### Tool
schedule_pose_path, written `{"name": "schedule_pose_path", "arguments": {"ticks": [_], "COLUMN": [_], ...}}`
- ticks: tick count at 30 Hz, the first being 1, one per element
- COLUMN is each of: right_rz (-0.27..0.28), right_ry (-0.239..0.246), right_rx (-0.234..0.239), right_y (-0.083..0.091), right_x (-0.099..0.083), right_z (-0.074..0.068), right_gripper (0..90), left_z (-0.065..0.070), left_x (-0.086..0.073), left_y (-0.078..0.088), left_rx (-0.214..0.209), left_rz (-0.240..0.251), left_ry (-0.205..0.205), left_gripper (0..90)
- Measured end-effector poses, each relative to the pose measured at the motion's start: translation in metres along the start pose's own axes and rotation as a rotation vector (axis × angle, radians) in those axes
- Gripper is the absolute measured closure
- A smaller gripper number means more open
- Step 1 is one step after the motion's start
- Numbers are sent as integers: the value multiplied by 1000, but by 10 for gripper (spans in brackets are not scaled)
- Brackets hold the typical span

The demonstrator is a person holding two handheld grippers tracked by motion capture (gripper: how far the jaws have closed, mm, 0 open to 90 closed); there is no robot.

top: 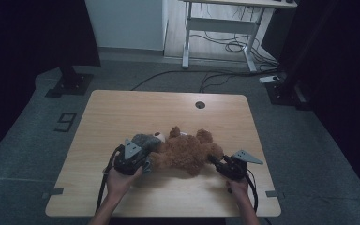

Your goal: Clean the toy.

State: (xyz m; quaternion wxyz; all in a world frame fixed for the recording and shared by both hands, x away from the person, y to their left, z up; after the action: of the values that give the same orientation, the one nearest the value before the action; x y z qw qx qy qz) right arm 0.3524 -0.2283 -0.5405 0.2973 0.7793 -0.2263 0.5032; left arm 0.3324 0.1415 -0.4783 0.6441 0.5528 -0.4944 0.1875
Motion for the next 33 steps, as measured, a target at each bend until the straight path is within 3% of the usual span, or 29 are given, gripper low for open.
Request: {"name": "schedule_pose_path", "arguments": {"ticks": [7, 11, 15, 16, 17, 18, 19, 20, 21, 22, 24, 26, 27, 28, 33], "right_rz": [0, -1, 2, 7, 7, 9, 9, 6, 6, 4, 3, 4, 4, 4, 6], "right_ry": [-4, -4, -10, -16, -16, -16, -16, -12, -12, -3, -2, 2, 2, -2, -6], "right_rx": [-15, -16, -20, -20, -20, -17, -17, -18, -18, -20, -21, -24, -23, -25, -22], "right_y": [0, 0, 0, 2, 2, 2, 2, 2, 2, 2, 3, 2, 2, 0, 1], "right_x": [0, 1, 2, 1, 1, 1, 1, 1, 1, 2, 2, 3, 3, 2, 1], "right_z": [0, 1, 3, 4, 4, 3, 3, 3, 3, 2, 2, 2, 2, 2, 2], "right_gripper": [581, 581, 581, 581, 581, 581, 581, 581, 581, 581, 581, 582, 581, 582, 581], "left_z": [-29, -32, -24, -13, -13, 0, 0, 14, 14, 28, 36, 51, 58, 73, 102], "left_x": [-16, -19, -6, 5, 5, 16, 16, 27, 27, 39, 45, 57, 63, 72, 84], "left_y": [-6, -4, 7, 11, 11, 12, 12, 8, 8, 2, -1, -8, -10, -16, -30], "left_rx": [23, 3, -31, -52, -52, -65, -65, -87, -87, -110, -124, -162, -197, -263, -298], "left_rz": [-41, -38, 14, 41, 41, 60, 60, 66, 66, 67, 70, 79, 81, 86, 78], "left_ry": [44, 69, 75, 57, 57, 34, 34, 7, 7, -20, -31, -47, -44, -40, -70], "left_gripper": [758, 757, 757, 757, 757, 757, 757, 757, 757, 757, 757, 757, 756, 756, 757]}}
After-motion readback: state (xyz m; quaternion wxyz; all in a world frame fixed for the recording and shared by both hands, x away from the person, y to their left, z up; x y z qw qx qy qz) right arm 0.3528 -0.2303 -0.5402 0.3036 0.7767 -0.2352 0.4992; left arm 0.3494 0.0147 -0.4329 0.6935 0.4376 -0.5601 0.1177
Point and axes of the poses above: each handheld gripper's, and its own axes: y roughly backward along the jaws, x roughly out of its top, z roughly to its right, the point moved 2 cm from there along -y, roughly forward along the jaws, and after that the axes turned 6 degrees about x, right-handed, at the moved point
